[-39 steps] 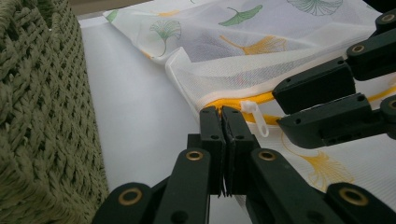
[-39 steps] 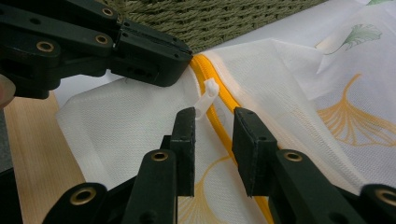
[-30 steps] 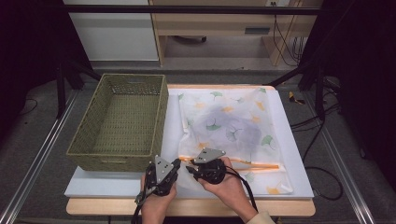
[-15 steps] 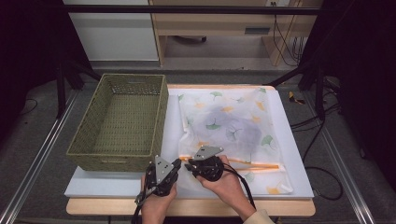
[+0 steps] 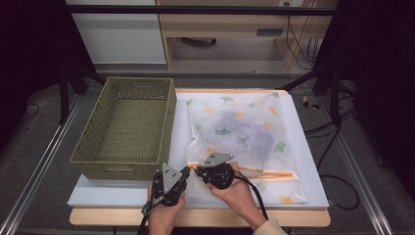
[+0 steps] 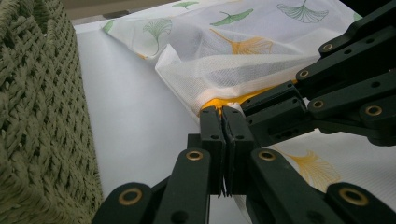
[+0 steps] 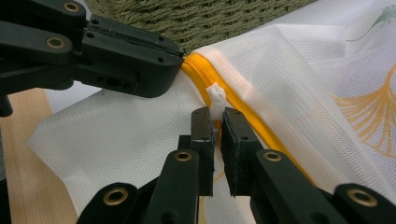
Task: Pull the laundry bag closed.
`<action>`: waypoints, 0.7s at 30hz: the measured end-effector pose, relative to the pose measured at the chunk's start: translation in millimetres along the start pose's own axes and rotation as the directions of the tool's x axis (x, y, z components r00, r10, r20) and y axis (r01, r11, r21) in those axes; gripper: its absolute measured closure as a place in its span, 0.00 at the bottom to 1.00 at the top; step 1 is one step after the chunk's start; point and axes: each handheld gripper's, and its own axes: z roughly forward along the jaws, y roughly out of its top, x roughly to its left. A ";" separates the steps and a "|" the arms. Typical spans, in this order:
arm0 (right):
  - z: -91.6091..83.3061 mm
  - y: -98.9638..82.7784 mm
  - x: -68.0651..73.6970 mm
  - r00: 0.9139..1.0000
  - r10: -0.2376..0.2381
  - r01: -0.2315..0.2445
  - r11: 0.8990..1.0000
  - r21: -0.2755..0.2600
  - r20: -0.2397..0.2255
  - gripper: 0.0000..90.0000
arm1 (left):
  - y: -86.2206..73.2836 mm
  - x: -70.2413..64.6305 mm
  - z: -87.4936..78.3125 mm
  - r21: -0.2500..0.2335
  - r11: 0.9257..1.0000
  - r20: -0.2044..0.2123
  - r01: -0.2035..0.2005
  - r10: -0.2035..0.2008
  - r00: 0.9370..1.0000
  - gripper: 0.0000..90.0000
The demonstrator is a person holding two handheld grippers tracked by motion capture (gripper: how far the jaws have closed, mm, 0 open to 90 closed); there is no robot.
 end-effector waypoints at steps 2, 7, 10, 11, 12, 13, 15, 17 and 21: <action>-0.9 0.2 0.2 1.000 -0.001 0.001 1.000 0.003 0.006 0.94 | -0.1 0.1 0.2 0.001 1.000 -0.001 -0.001 0.001 1.000 0.97; -1.0 0.6 0.1 1.000 -0.002 0.002 1.000 0.003 0.006 0.93 | -0.3 0.3 0.3 0.000 1.000 -0.001 0.000 0.000 1.000 0.97; 0.2 0.8 -0.2 1.000 0.005 -0.005 1.000 -0.007 -0.007 0.91 | -0.3 0.6 0.3 -0.001 1.000 0.002 0.003 -0.003 1.000 0.97; 0.6 0.9 -0.4 1.000 0.010 -0.010 1.000 -0.010 -0.017 0.89 | -0.3 0.4 0.5 -0.001 1.000 0.004 0.003 -0.003 1.000 0.97; 1.1 1.4 -0.1 1.000 0.012 -0.013 1.000 -0.010 -0.021 0.88 | -0.3 0.2 0.5 -0.001 1.000 0.004 0.002 -0.002 1.000 0.97; 1.7 1.4 -0.1 1.000 0.011 -0.011 1.000 -0.009 -0.021 0.87 | -0.3 0.0 0.4 -0.002 1.000 0.005 0.004 -0.004 1.000 0.97; 2.7 1.3 -0.2 1.000 0.014 -0.014 1.000 -0.004 -0.024 0.87 | -0.1 -0.4 0.2 -0.002 1.000 0.006 0.003 -0.003 1.000 0.97; 3.7 1.3 -0.7 1.000 0.015 -0.015 1.000 -0.002 -0.027 0.88 | -0.1 -0.8 0.2 -0.003 1.000 0.006 0.003 -0.003 1.000 0.97; 4.6 1.7 -1.1 0.999 0.026 -0.027 1.000 -0.005 -0.025 0.91 | 0.1 -0.7 0.3 -0.004 1.000 0.006 0.003 -0.003 1.000 0.97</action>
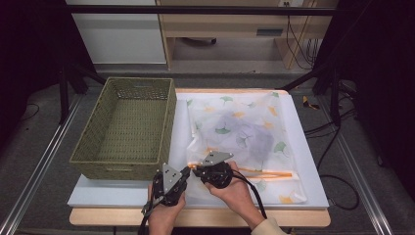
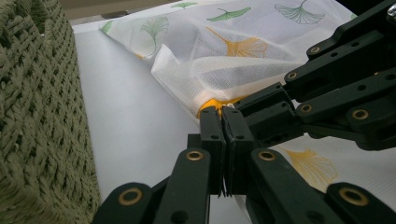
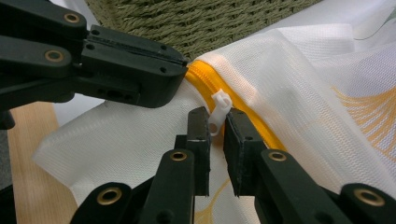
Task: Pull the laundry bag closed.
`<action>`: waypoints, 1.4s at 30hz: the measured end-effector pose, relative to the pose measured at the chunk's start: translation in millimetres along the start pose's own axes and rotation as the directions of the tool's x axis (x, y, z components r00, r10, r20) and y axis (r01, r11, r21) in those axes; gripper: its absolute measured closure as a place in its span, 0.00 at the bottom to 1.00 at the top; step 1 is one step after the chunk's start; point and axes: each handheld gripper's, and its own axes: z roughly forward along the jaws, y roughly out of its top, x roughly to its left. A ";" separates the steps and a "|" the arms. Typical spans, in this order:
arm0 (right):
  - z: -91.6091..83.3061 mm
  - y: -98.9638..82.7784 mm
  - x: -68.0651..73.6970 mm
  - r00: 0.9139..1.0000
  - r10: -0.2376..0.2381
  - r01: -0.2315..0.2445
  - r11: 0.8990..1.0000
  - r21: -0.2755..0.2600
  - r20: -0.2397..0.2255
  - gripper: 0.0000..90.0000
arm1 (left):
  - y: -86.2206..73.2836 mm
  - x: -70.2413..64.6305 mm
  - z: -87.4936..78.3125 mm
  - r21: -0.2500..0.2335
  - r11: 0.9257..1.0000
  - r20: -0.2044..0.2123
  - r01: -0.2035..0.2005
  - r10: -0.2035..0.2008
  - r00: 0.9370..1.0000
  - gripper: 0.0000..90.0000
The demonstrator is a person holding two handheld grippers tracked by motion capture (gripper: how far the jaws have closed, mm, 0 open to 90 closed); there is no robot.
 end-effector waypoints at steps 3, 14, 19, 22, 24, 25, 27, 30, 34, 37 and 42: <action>0.3 0.1 1.2 1.000 -0.008 0.008 1.000 0.000 0.008 0.99 | -0.1 0.7 -0.6 0.000 1.000 -0.002 -0.001 0.001 1.000 0.97; -4.8 1.6 2.0 0.999 0.001 -0.002 1.000 0.018 0.033 1.00 | -0.6 1.1 -0.1 0.002 1.000 -0.009 -0.005 0.005 1.000 0.97; -6.3 1.7 2.6 0.999 0.020 -0.022 0.998 0.056 0.036 1.00 | -1.3 1.5 0.2 0.010 1.000 -0.012 -0.011 0.011 1.000 0.98; -6.8 1.7 4.1 0.998 0.017 -0.021 0.997 0.079 0.053 1.00 | -2.0 0.4 0.5 0.012 1.000 -0.015 -0.016 0.017 1.000 0.98; -8.1 0.8 3.3 0.998 0.026 -0.032 0.996 0.086 0.062 1.00 | -1.6 0.6 0.2 0.010 1.000 -0.018 -0.019 0.019 1.000 0.98; -8.4 0.3 2.5 0.998 0.032 -0.037 0.995 0.095 0.059 1.00 | -1.6 1.0 0.3 0.011 1.000 -0.015 -0.019 0.019 1.000 0.98; -9.0 -0.8 2.1 0.997 0.047 -0.053 0.993 0.101 0.062 1.00 | -2.6 0.9 1.2 0.013 1.000 -0.015 -0.017 0.017 1.000 0.98; -11.0 -2.8 1.2 0.996 0.052 -0.060 0.991 0.116 0.074 1.00 | -3.8 1.5 1.7 0.017 1.000 -0.015 -0.018 0.018 1.000 0.98; -14.9 -9.1 -4.2 0.992 0.084 -0.095 0.987 0.132 0.090 1.00 | -4.7 4.1 1.8 0.019 1.000 -0.022 -0.014 0.015 1.000 0.98; -17.6 -13.4 -7.6 0.990 0.099 -0.112 0.984 0.139 0.098 1.00 | -6.3 5.1 2.8 0.024 1.000 -0.022 -0.008 0.008 1.000 0.98; -19.2 -16.5 -9.2 0.990 0.103 -0.116 0.984 0.135 0.098 1.00 | -7.7 2.7 3.2 0.024 0.999 -0.029 -0.023 0.023 0.999 0.98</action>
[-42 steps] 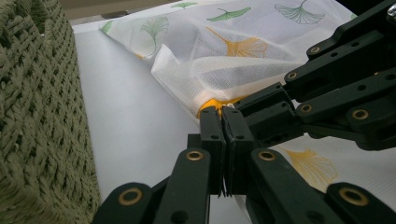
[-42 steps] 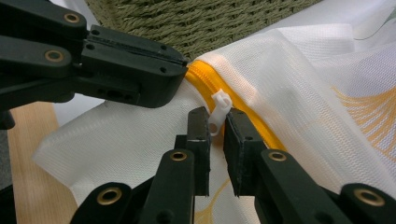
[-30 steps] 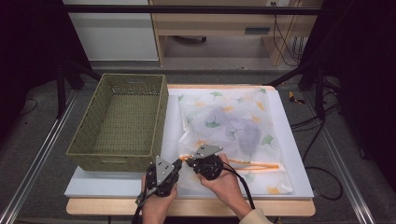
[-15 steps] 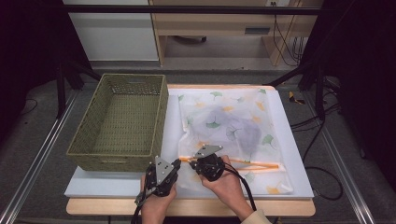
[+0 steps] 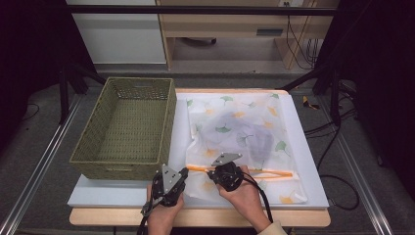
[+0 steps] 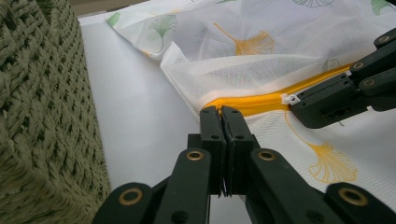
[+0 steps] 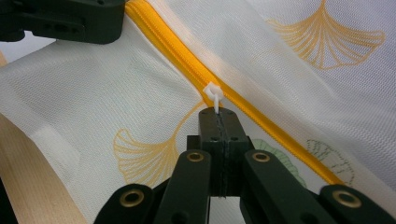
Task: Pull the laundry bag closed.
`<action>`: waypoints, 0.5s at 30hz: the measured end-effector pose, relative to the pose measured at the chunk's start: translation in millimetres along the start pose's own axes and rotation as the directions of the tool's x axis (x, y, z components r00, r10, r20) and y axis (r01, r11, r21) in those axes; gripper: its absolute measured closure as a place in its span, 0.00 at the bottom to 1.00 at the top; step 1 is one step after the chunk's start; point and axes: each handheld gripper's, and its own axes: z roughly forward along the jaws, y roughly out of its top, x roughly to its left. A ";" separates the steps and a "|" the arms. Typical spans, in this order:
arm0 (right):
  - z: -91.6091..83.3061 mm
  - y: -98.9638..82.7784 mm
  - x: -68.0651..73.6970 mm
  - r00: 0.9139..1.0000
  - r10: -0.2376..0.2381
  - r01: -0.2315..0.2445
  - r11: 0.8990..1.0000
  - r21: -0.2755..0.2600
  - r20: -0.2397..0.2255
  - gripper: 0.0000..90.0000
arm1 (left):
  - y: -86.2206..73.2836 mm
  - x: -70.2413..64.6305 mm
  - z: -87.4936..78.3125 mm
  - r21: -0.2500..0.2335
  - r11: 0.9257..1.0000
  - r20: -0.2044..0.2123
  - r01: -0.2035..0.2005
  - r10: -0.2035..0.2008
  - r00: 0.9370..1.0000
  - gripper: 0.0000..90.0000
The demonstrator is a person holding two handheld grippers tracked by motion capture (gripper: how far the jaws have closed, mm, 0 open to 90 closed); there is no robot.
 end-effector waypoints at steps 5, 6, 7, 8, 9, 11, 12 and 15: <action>-0.6 -4.6 1.1 1.000 -0.004 0.004 1.000 -0.004 0.014 1.00 | -1.2 -1.3 0.3 0.004 1.000 -0.006 -0.004 0.004 1.000 0.98; -1.6 -5.7 0.6 1.000 -0.005 0.005 1.000 -0.002 0.019 1.00 | -1.2 -1.3 0.2 0.003 1.000 -0.008 -0.002 0.003 1.000 0.98; -2.6 -6.8 0.1 1.000 -0.004 0.004 1.000 -0.003 0.021 1.00 | -1.3 -1.6 0.1 0.000 1.000 -0.010 -0.002 0.002 1.000 0.98; -4.1 -8.0 -0.4 1.000 -0.002 0.002 1.000 -0.004 0.029 1.00 | -1.5 -2.2 0.4 -0.003 1.000 -0.010 -0.004 0.004 1.000 0.98; -5.9 -9.2 -1.7 1.000 0.002 -0.002 1.000 -0.005 0.030 1.00 | -1.7 -2.8 0.6 -0.003 1.000 -0.008 -0.005 0.005 1.000 0.98; -8.5 -10.9 -3.3 1.000 0.007 -0.007 1.000 -0.004 0.026 1.00 | -2.3 -5.6 0.9 -0.002 1.000 -0.017 -0.014 0.014 1.000 0.98; -9.1 -11.8 -3.3 1.000 0.007 -0.007 1.000 -0.002 0.028 1.00 | -2.8 -7.2 1.3 -0.002 1.000 -0.022 -0.017 0.017 1.000 0.98; -8.7 -14.4 -4.0 0.999 0.002 -0.002 1.000 0.002 0.033 1.00 | -5.2 -11.7 2.1 0.004 1.000 -0.037 -0.028 0.028 0.999 0.98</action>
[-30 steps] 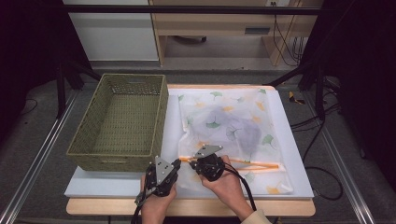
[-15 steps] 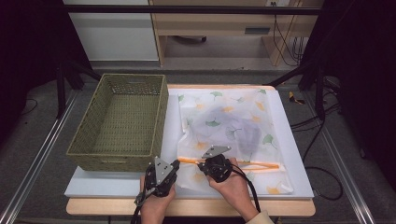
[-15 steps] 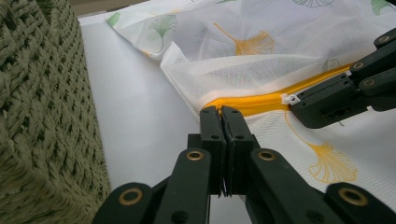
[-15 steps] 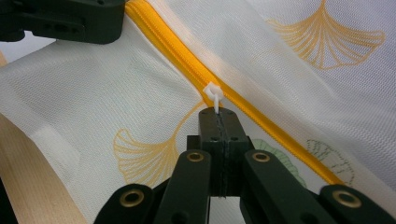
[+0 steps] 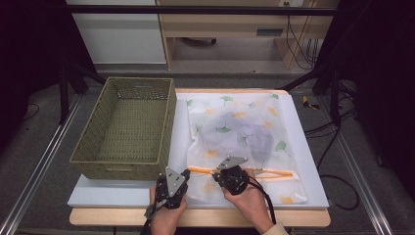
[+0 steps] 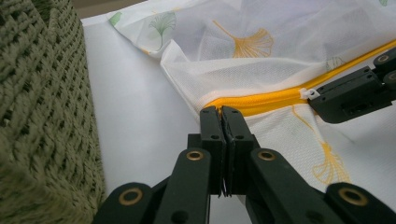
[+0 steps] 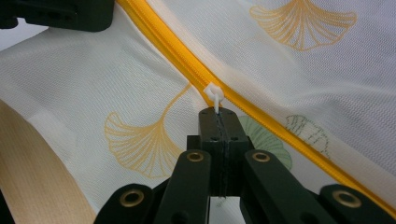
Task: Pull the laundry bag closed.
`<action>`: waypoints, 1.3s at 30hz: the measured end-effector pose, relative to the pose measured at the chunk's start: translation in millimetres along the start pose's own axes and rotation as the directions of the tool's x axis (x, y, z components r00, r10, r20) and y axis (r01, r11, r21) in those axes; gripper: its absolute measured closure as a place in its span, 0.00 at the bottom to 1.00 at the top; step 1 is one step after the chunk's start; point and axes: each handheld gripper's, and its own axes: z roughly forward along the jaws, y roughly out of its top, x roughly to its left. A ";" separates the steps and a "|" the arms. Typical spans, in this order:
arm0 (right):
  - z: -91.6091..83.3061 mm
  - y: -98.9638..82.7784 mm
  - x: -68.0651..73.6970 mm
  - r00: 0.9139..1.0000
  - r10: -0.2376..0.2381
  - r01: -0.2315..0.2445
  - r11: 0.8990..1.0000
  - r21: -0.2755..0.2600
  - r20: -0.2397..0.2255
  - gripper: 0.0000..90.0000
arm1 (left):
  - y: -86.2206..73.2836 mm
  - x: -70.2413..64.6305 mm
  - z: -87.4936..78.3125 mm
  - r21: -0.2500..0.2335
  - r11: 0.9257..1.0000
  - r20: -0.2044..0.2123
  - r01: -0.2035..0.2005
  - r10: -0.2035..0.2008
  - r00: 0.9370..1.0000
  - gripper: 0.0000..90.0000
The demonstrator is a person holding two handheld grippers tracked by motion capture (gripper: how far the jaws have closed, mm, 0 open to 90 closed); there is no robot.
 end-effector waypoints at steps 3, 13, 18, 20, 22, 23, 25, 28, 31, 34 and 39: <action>-0.2 -1.1 -0.9 1.000 0.001 -0.001 1.000 -0.008 -0.008 1.00 | -2.3 -2.5 0.6 -0.002 1.000 -0.016 0.002 -0.002 1.000 0.98; -0.7 -1.5 1.0 1.000 -0.015 0.015 1.000 -0.025 -0.001 1.00 | 2.1 1.6 5.0 -0.022 1.000 -0.028 0.011 -0.011 1.000 0.98; 0.5 5.5 2.8 1.000 -0.017 0.017 1.000 -0.023 0.012 1.00 | 2.6 9.4 3.1 -0.020 0.999 0.000 0.041 -0.041 0.999 0.98; -0.7 6.3 3.1 1.000 -0.022 0.022 1.000 -0.018 0.016 1.00 | 1.6 9.0 2.8 -0.021 0.999 0.003 0.034 -0.034 0.999 0.98; -1.6 5.6 2.5 1.000 -0.026 0.027 0.999 -0.020 0.017 1.00 | 0.3 7.9 1.8 -0.019 0.999 -0.005 0.029 -0.029 1.000 0.98; -2.2 4.8 2.0 1.000 -0.022 0.022 1.000 -0.018 0.020 1.00 | -0.4 7.7 1.4 -0.019 0.999 -0.007 0.033 -0.033 0.999 0.98; -4.3 2.2 -1.1 1.000 -0.013 0.013 1.000 -0.014 0.022 1.00 | -1.1 7.0 -0.1 -0.019 0.999 -0.009 0.039 -0.039 0.999 0.98; -6.2 0.1 -2.0 1.000 -0.017 0.017 1.000 -0.011 0.019 1.00 | -0.8 4.0 -1.3 -0.026 0.999 -0.006 0.028 -0.029 1.000 0.98; -7.7 0.0 -4.1 1.000 -0.015 0.016 1.000 -0.012 0.016 1.00 | -0.4 3.3 -1.3 -0.029 0.999 -0.011 0.027 -0.027 1.000 0.98; -6.7 -1.4 -4.4 0.999 -0.015 0.015 1.000 0.002 0.030 1.00 | -1.4 4.7 -1.9 -0.023 0.999 -0.014 0.032 -0.032 0.999 0.98; -5.9 -3.9 -5.3 0.999 -0.015 0.015 1.000 0.011 0.033 1.00 | -1.9 2.8 -1.3 -0.021 0.999 -0.015 0.025 -0.025 1.000 0.98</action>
